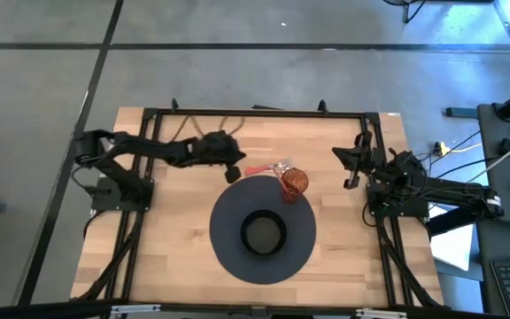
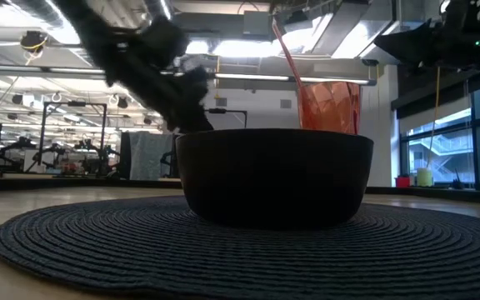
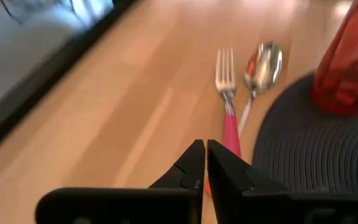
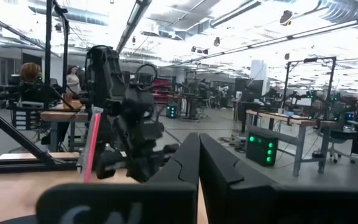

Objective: Pick & Place Utensil
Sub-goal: Put the pink fork into the black bowl on the blue mat

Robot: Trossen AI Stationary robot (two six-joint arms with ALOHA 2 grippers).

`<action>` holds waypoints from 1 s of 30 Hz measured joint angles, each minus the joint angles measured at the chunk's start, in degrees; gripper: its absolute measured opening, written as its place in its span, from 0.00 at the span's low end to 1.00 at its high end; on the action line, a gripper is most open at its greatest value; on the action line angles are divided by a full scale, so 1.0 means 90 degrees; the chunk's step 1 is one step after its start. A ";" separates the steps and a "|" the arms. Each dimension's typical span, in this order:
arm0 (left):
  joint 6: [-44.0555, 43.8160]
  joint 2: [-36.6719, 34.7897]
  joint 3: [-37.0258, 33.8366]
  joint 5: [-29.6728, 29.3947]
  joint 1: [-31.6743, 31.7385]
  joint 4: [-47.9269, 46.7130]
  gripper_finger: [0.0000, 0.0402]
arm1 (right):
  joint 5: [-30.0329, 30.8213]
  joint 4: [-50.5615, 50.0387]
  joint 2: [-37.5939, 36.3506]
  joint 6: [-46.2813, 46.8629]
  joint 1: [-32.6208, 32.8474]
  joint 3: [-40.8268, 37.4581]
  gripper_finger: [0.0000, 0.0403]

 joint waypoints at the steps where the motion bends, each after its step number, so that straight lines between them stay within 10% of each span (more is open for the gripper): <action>1: 0.0000 0.0176 0.0292 0.0009 -0.0021 -0.0381 0.05 | -0.0002 -0.0005 0.0000 -0.0002 0.0000 0.0000 0.01; 13: 0.0919 0.2335 0.3596 0.0370 -0.0329 -0.4190 0.31 | -0.0175 -0.0005 0.0000 -0.0006 0.0002 0.0000 0.01; 30: 0.1165 0.3240 0.3941 0.0180 -0.0195 -0.4285 0.42 | -0.0515 -0.0019 0.0000 0.0289 0.0002 0.0000 0.01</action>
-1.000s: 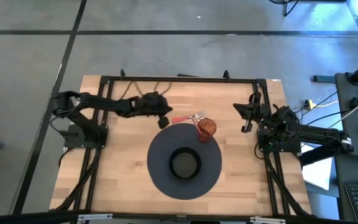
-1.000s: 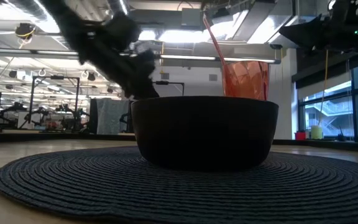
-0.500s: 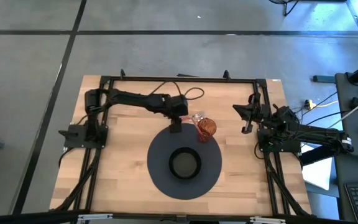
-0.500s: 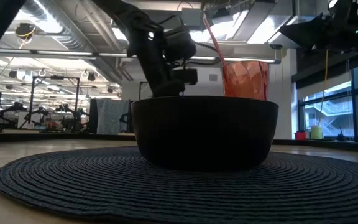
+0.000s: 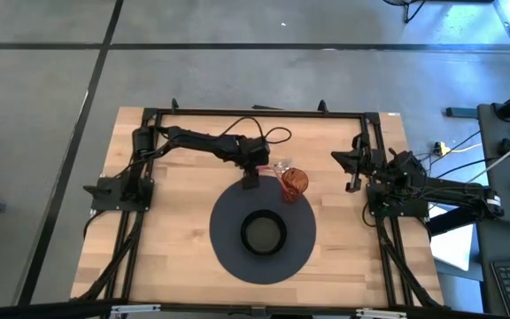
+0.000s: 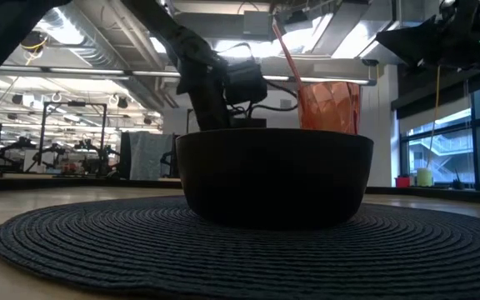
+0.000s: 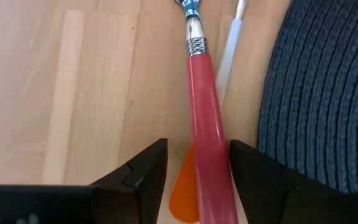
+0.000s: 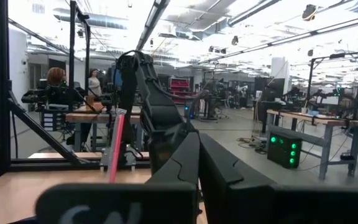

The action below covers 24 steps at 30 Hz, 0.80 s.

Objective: Pick & Place Utensil
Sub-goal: Put the pink fork into the black bowl on the blue mat

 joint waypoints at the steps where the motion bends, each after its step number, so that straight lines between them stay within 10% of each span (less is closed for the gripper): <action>1: 0.0002 0.0002 -0.0001 -0.0011 0.0005 0.0001 0.42 | 0.0000 0.0000 0.0000 0.0000 0.0000 0.0000 0.01; 13: 0.0334 -0.0024 -0.0020 0.0049 0.0024 0.0077 0.14 | 0.0000 -0.0002 0.0000 0.0000 0.0000 0.0000 0.01; 24: 0.0124 -0.0023 -0.0020 -0.0138 0.0025 0.0080 0.13 | 0.0000 -0.0039 0.0000 0.0022 0.0000 0.0000 0.01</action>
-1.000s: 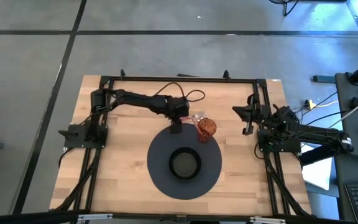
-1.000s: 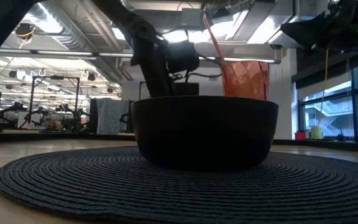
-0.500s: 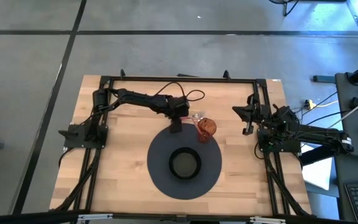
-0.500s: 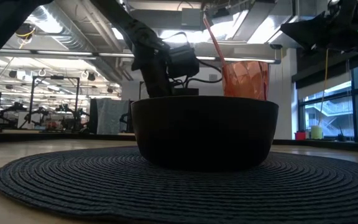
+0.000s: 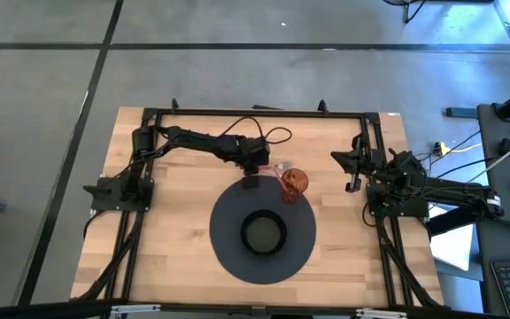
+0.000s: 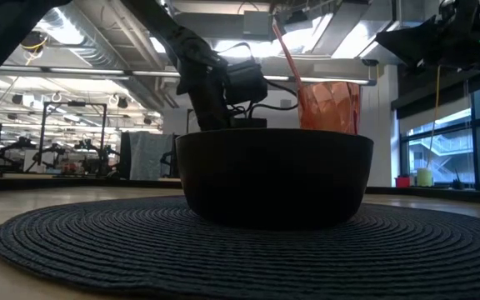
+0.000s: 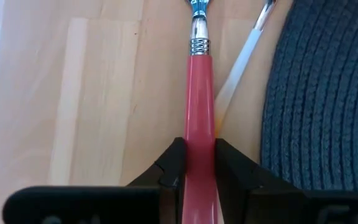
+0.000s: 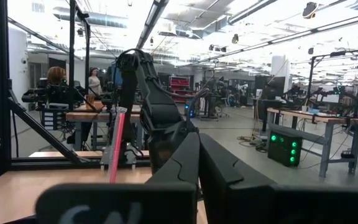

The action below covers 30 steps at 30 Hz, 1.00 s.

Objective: Pick & Place Utensil
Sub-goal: Put the pink fork into the black bowl on the blue mat

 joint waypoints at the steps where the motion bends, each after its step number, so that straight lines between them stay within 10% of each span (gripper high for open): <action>1: -0.0002 -0.0017 -0.0002 -0.0041 -0.0002 -0.0004 0.13 | 0.0000 -0.0007 0.0000 0.0000 0.0000 0.0000 0.01; 25: -0.0146 -0.2291 -0.0279 -0.2237 0.0103 -0.0858 0.13 | -0.0268 -0.0087 -0.0001 0.0004 0.0000 0.0000 0.01; 30: -0.0182 -0.3274 -0.0279 -0.2530 0.0130 -0.1223 0.00 | -0.0270 -0.0087 -0.0002 0.0005 0.0000 0.0000 0.01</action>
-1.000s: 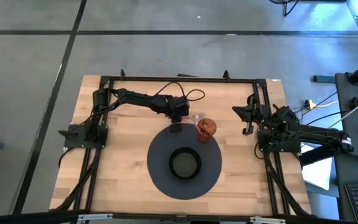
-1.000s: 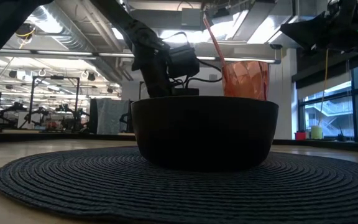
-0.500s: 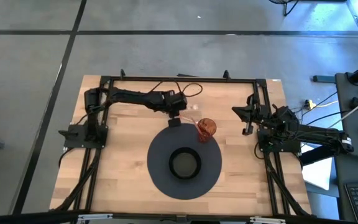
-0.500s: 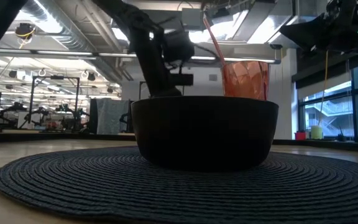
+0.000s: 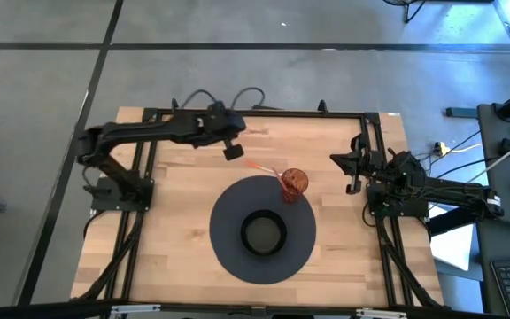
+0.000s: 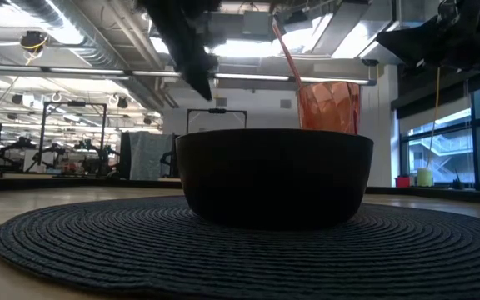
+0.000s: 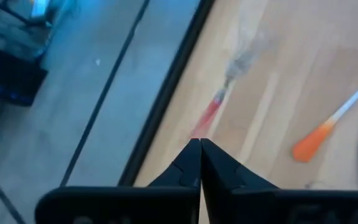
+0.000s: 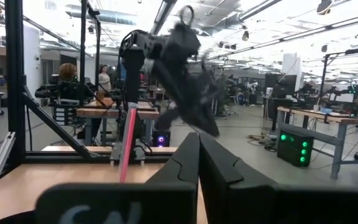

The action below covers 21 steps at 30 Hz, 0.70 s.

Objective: Pick & Place Utensil
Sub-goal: Put the pink fork into the black bowl on the blue mat

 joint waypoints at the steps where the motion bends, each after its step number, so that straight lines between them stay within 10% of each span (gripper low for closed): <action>1: 0.0002 -0.0167 0.0000 0.0017 -0.0039 -0.0051 0.00 | 0.0000 0.0000 0.0000 0.0000 0.0000 0.0000 0.01; 21: -0.0028 -0.0377 0.0000 0.0500 -0.0312 -0.0734 0.00 | 0.0003 0.0002 0.0000 0.0034 0.0000 0.0000 0.01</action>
